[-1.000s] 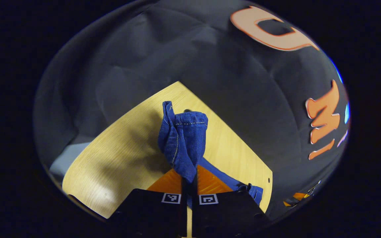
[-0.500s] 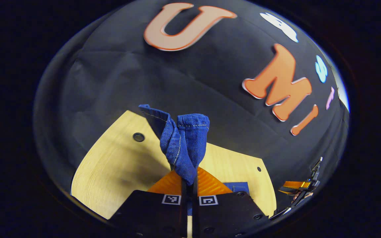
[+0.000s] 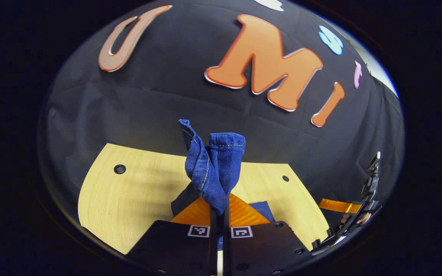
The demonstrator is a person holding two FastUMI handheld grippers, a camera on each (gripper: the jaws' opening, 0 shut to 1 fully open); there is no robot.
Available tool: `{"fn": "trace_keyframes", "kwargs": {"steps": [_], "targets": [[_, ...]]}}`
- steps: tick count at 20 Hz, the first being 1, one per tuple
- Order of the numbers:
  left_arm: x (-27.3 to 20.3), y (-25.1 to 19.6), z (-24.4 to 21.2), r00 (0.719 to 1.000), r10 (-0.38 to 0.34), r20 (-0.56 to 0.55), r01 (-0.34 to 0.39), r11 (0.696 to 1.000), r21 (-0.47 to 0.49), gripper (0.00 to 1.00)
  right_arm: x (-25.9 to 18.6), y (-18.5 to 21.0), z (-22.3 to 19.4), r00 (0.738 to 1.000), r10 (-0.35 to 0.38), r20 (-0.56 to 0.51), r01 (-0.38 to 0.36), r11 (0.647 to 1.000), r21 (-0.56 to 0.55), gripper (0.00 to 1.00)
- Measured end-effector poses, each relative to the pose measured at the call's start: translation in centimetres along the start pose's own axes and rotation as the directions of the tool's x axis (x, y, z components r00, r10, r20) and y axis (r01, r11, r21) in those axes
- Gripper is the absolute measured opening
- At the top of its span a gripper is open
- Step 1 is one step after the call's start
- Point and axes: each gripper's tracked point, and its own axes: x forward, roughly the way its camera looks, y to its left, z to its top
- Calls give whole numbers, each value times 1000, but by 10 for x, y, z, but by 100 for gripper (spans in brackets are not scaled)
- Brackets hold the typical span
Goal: Grasp the waist and the cuffs of the jeans and fold them to make the two legs overlap; first hold the waist and fold one-third of the jeans toward the cuffs, then hold the cuffs and fold the remaining one-third in the same direction to finish folding.
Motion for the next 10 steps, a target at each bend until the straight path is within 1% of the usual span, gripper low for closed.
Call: {"fn": "trace_keyframes", "kwargs": {"steps": [6,10], "targets": [[47,-69,-30,995,-24,-94,34,993,111,6,-10,-15,5,1000,-16,18,17,998,-58,98],[79,-107,-68,985,5,-172,33,975,220,6,-14,-26,7,1000,-21,18,23,996,-88,98]]}}
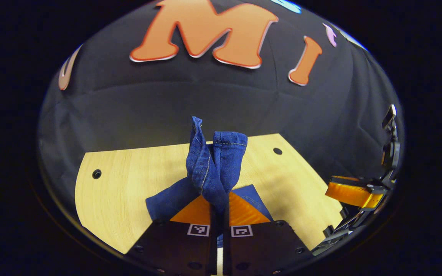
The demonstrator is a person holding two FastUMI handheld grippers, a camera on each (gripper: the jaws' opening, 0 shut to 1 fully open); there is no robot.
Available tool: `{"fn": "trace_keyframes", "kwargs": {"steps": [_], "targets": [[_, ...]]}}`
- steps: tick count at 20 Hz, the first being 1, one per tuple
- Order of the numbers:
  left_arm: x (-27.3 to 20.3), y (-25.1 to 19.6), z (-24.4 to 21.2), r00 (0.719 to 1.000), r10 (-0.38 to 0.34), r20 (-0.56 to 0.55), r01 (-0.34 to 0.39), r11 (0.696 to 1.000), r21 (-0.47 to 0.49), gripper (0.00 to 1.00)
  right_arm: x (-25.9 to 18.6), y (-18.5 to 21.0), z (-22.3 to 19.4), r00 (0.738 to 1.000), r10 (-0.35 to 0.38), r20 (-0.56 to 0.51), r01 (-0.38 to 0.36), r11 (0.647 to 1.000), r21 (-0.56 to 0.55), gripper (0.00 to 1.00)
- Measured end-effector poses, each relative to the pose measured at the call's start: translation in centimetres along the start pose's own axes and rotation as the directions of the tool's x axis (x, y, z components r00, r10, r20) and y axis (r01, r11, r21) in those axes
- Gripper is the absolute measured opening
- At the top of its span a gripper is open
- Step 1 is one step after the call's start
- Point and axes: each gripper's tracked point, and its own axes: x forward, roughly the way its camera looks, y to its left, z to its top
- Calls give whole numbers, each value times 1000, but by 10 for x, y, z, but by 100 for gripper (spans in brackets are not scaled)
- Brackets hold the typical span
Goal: Grasp the waist and the cuffs of the jeans and fold them to make the two legs overlap; first hold the waist and fold one-third of the jeans toward the cuffs, then hold the cuffs and fold the remaining one-third in the same direction to finish folding.
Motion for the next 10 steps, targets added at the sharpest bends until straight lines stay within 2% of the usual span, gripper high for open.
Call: {"fn": "trace_keyframes", "kwargs": {"steps": [3,7,8,10], "targets": [[14,-23,-19,999,-13,-53,17,997,79,11,-1,-9,4,1000,-2,3,2,1000,-9,98],[4,-56,-17,995,-98,-23,100,986,134,46,-2,-19,8,1000,1,8,-1,1000,-13,98],[0,-59,-14,995,-103,-8,103,985,137,50,-1,-22,9,1000,-4,11,4,1000,-15,98],[-8,-52,-11,996,-89,23,85,988,130,50,-2,-23,14,1000,-6,25,6,1000,-19,98]]}}
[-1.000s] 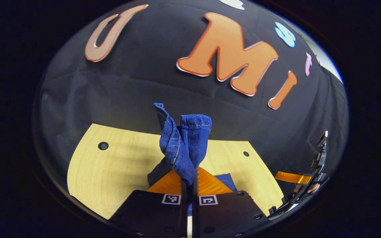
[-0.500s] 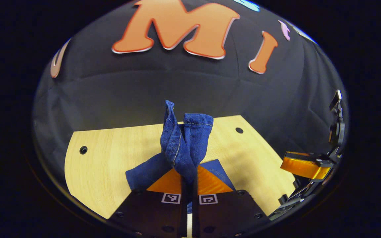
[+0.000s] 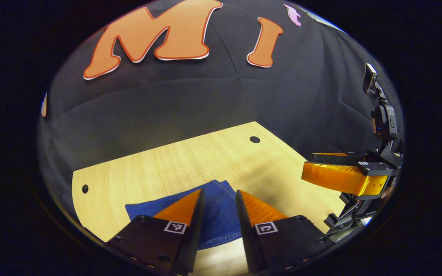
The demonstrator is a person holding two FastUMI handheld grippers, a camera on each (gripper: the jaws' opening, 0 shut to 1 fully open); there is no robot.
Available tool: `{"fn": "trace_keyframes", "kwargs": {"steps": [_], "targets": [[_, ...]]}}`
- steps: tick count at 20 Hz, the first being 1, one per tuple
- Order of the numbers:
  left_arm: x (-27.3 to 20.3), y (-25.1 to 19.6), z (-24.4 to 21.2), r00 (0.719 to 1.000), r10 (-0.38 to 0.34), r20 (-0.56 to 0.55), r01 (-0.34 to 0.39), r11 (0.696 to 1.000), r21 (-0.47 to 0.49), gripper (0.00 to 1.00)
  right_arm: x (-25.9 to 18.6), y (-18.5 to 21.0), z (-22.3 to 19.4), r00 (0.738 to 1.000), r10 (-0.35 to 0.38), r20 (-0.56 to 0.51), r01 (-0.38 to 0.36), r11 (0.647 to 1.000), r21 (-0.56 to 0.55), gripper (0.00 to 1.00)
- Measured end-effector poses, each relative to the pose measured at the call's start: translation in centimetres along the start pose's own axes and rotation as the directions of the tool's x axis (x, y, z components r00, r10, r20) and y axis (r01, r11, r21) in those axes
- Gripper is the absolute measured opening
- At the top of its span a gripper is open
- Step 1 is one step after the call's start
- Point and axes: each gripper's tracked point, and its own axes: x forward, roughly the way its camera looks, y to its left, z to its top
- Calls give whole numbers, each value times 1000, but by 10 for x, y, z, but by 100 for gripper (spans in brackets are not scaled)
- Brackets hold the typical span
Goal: Grasp the waist and the cuffs of the jeans and fold them to make the two legs overlap; first hold the waist and fold one-third of the jeans toward the cuffs, then hold the cuffs and fold the remaining one-third in the same direction to finish folding.
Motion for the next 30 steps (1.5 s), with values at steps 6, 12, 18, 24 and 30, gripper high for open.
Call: {"fn": "trace_keyframes", "kwargs": {"steps": [6,12,18,24,30], "targets": [[-46,53,20,978,133,160,-123,990,-71,83,-9,6,24,995,-12,100,18,998,-65,98],[-117,98,55,874,291,390,-277,956,-92,96,-38,42,65,958,27,287,43,972,-232,98],[-189,110,86,737,360,572,-340,929,-147,96,-72,90,101,883,109,456,83,921,-381,97],[-225,118,81,682,412,604,-359,908,-215,95,-105,134,130,795,192,575,105,891,-441,97],[-245,129,64,639,486,597,-390,873,-293,96,-113,158,112,789,241,566,77,874,-480,99]]}}
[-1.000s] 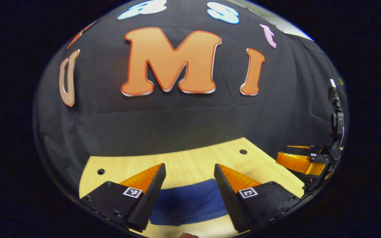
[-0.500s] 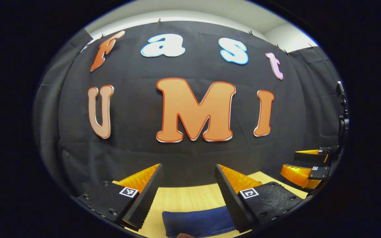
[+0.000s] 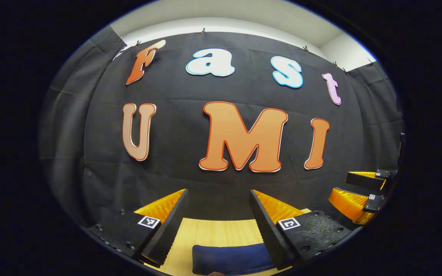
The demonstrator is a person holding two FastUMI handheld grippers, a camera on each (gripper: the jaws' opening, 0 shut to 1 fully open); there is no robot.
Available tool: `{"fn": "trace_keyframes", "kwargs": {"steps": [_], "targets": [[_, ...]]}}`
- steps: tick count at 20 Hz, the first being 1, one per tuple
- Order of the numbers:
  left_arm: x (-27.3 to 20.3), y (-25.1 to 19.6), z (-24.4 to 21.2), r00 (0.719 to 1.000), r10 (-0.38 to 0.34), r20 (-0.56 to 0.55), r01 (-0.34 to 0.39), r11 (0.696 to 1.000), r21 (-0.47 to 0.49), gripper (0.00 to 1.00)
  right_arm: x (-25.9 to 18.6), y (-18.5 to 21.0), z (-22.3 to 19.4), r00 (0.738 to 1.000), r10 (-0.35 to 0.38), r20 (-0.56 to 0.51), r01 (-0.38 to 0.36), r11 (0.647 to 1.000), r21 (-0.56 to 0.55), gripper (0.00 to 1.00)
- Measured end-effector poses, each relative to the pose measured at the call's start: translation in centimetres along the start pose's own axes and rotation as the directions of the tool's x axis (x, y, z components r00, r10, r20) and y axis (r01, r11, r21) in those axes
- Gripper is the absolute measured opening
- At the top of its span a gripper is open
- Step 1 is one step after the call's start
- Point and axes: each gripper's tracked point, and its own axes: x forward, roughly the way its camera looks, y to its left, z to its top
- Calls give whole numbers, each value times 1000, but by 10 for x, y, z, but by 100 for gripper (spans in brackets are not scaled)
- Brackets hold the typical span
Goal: Grasp the waist and the cuffs of the jeans and fold them to make the two legs overlap; first hold the waist and fold one-third of the jeans toward the cuffs, then hold the cuffs and fold the remaining one-third in the same direction to finish folding.
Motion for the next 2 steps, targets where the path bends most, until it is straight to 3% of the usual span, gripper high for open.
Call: {"fn": "trace_keyframes", "kwargs": {"steps": [2], "targets": [[-3,13,-3,999,38,3,-38,999,1,96,-1,5,-6,1000,6,-7,-6,1000,-9,99]]}}
